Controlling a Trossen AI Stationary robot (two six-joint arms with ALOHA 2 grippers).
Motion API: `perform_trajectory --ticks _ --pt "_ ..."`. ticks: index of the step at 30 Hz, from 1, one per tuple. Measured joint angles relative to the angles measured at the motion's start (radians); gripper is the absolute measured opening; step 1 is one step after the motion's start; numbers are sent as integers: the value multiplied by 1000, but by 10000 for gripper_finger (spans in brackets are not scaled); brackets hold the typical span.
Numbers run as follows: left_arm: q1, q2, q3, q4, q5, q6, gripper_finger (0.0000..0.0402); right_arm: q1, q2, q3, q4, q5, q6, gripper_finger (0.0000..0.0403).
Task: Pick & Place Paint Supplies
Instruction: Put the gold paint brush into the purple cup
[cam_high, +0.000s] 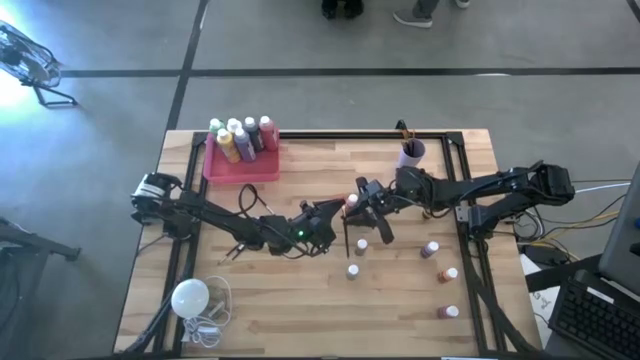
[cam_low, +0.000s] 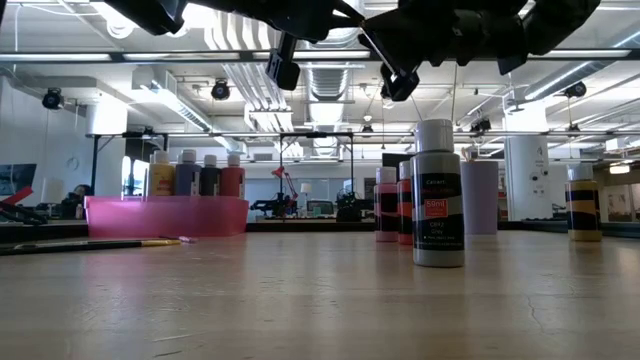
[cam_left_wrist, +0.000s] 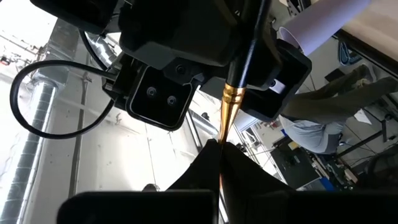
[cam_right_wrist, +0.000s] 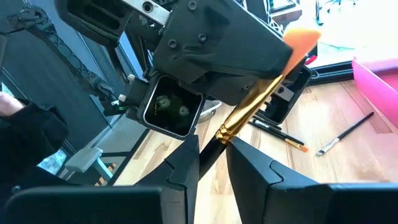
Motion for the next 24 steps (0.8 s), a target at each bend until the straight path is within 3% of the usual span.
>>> perform_trajectory --ticks 16,19,24 --pt "-4 5 -3 -34 17 -6 2 -20 -3 7 -13 20 33 147" --pt "-4 5 -3 -32 16 -6 2 -20 -2 6 -16 19 34 142" --pt "-3 4 0 -30 9 -6 2 -20 -2 5 -16 15 32 99"
